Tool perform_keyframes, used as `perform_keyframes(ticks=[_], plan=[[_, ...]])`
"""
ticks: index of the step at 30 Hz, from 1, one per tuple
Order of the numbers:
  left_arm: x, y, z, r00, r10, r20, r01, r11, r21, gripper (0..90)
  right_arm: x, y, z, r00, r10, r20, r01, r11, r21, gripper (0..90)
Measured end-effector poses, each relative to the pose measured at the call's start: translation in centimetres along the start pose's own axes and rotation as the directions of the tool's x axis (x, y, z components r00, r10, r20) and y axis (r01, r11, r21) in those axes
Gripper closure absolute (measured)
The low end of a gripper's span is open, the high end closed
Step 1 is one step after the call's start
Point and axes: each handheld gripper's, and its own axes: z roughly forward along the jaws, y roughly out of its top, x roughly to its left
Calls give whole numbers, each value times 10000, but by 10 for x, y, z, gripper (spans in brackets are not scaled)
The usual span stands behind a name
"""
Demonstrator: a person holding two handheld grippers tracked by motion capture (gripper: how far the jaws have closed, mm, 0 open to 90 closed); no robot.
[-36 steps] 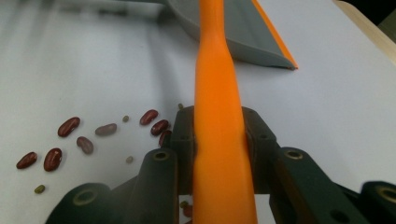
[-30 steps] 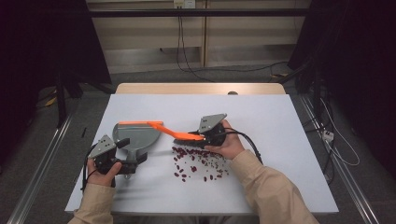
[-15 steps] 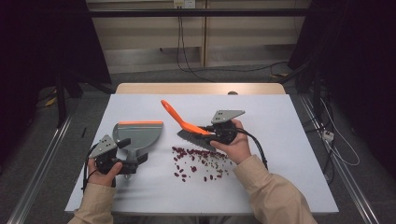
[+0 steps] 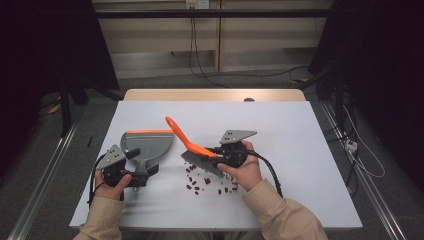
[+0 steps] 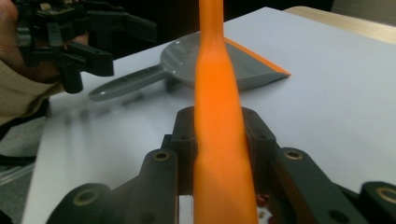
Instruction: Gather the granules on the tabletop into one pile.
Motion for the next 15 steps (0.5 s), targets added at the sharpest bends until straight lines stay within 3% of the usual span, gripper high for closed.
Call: perform_keyframes(ticks=[6,15], plan=[[1,0,-2,10000,-20,-15,20,10000,-47,44,14,-4,9,9999,98,-141,-97,9999,120,711],[1,0,-1,10000,-37,-14,37,10000,-25,44,21,-8,19,9983,502,-306,-497,9986,178,712]])
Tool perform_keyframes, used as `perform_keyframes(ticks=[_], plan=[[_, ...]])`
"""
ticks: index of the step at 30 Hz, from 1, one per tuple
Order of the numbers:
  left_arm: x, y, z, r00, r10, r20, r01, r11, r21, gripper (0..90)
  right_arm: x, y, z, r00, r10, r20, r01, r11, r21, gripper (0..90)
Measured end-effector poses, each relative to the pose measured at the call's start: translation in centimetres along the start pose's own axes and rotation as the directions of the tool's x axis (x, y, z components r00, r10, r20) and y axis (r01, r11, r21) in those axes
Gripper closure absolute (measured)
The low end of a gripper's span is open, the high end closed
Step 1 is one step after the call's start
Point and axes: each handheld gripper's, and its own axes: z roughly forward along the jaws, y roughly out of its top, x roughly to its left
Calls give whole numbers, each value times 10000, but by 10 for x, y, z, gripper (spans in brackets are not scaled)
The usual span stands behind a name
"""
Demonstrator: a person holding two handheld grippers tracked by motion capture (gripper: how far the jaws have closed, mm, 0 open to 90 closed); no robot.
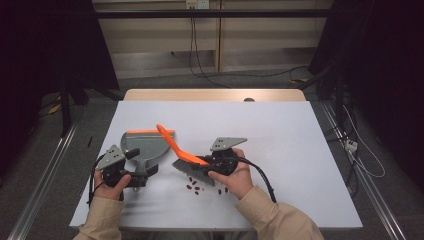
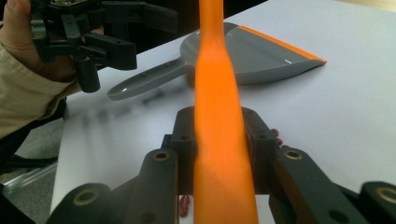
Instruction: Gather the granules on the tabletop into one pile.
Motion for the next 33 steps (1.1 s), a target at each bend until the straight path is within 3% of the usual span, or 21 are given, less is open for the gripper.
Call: perform_keyframes(ticks=[6,12,15,18,23,33], plan=[[0,0,0,10000,45,4,-45,10000,-1,44,8,-4,6,9988,383,-299,-379,9992,151,712],[0,0,-1,10000,11,-27,-11,10000,-60,44,19,-11,16,9920,979,-797,-936,9940,565,711],[0,0,-1,10000,43,3,-43,10000,-32,44,19,-16,22,9926,1057,-599,-995,9901,986,711],[0,0,-1,10000,22,18,-22,10000,-55,44,11,-16,22,9928,1165,-262,-1134,9886,990,713],[0,0,-1,10000,49,34,-49,10000,-72,44,-2,-18,19,9852,1716,8,-1710,9811,902,713],[0,0,-1,10000,70,17,-70,10000,-53,44,-16,-18,9,9829,1784,446,-1814,9804,772,712]])
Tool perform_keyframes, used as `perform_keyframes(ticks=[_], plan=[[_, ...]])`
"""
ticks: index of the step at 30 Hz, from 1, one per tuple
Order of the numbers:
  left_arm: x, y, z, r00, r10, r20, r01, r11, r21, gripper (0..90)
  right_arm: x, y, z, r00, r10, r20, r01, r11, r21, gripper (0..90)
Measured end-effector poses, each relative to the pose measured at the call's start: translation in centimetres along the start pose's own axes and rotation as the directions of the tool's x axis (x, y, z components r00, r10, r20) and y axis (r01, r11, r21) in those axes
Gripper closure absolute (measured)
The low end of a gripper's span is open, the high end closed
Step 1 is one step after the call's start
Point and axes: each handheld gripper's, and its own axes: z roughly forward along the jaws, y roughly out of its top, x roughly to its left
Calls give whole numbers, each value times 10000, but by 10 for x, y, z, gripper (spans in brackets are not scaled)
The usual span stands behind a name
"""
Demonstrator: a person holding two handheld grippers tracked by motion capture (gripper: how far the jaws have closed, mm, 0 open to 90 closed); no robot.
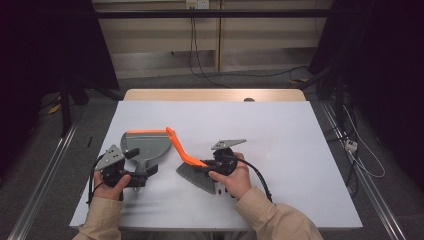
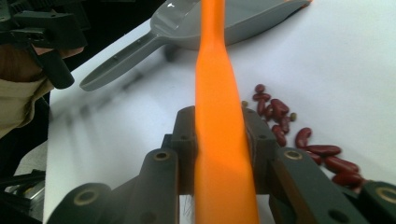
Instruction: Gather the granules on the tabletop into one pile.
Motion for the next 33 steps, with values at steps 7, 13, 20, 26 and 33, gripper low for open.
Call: perform_keyframes(ticks=[7,13,20,26,33], plan=[[0,0,0,10000,-22,3,22,10000,7,44,-10,0,-9,9995,90,287,-87,9999,-123,712],[0,0,0,10000,-23,-18,23,10000,24,44,-16,0,-15,9985,136,533,-126,9997,-188,712],[0,0,0,10000,-28,-22,28,10000,15,44,-21,1,-19,9975,166,692,-150,9996,-240,713],[0,0,0,10000,-5,-8,5,10000,-5,44,-20,5,-24,9979,351,547,-318,9977,-602,713],[1,0,0,10000,-39,-16,39,10000,-21,44,-10,21,-12,9991,249,357,-214,9952,-951,712]])
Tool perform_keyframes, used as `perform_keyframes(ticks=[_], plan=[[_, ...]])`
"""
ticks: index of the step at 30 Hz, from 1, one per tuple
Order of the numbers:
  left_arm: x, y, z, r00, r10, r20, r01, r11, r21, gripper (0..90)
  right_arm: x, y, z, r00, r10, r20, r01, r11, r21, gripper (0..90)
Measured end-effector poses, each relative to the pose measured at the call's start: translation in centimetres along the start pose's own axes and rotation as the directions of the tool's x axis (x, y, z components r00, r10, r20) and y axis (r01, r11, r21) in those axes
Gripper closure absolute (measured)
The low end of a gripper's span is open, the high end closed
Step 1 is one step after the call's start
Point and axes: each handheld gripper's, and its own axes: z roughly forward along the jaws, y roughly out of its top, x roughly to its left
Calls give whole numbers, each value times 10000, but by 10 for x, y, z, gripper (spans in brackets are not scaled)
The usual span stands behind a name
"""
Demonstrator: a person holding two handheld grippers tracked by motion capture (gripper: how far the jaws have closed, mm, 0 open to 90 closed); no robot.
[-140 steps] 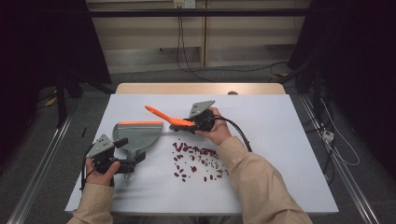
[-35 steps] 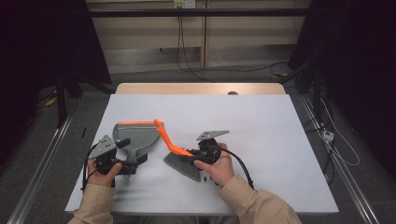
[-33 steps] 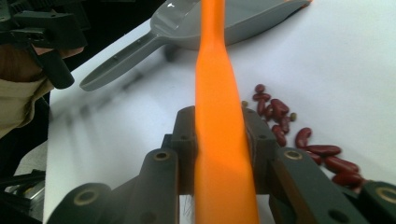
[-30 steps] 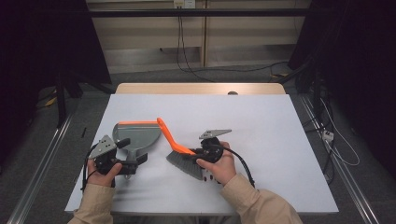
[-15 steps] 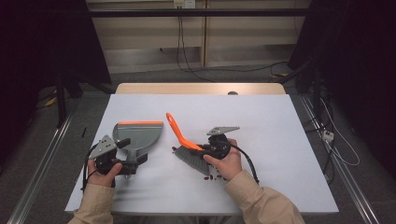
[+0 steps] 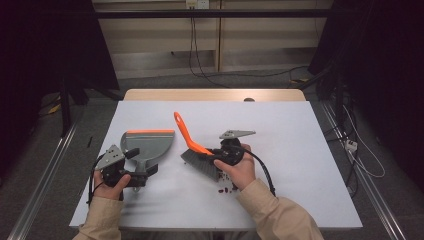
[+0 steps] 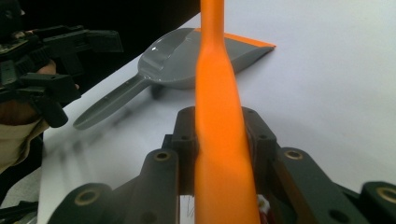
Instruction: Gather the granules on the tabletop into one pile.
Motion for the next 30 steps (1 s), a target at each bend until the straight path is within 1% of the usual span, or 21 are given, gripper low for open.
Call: perform_keyframes(ticks=[2,5,8,10,12,13,16,20,24,27,30], plan=[[1,0,-1,10000,-33,-8,33,10000,-7,44,4,3,11,10000,-52,-11,53,9999,85,712],[1,0,-1,10000,-48,-8,48,10000,-23,44,8,4,29,10000,5,75,-7,9995,331,712],[2,0,-1,10000,-67,8,67,10000,-25,45,7,3,43,9996,115,266,-130,9982,579,712],[2,0,-2,10000,-74,15,74,10000,-30,44,6,2,45,9982,173,582,-206,9982,556,712],[2,0,-2,10000,-66,16,66,10000,-28,44,4,2,41,9962,412,761,-459,9971,610,712],[2,0,-2,10000,-77,24,77,10000,-39,44,2,1,38,9954,379,883,-433,9972,608,712],[1,0,-1,10000,-37,47,37,10000,-22,44,-3,-3,26,9925,528,1107,-592,9967,550,713],[0,0,0,10000,18,68,-18,10000,11,44,-12,-10,9,9877,957,1238,-1002,9945,309,712],[-1,0,2,10000,21,81,-21,10000,41,44,-16,-16,-5,9850,1042,1376,-1078,9940,192,712],[-1,0,2,10000,52,67,-53,10000,59,44,-18,-18,-12,9831,1129,1441,-1162,9931,148,712],[-1,0,2,9999,63,79,-63,10000,41,44,-20,-18,-17,9827,1086,1500,-1117,9937,118,712]])
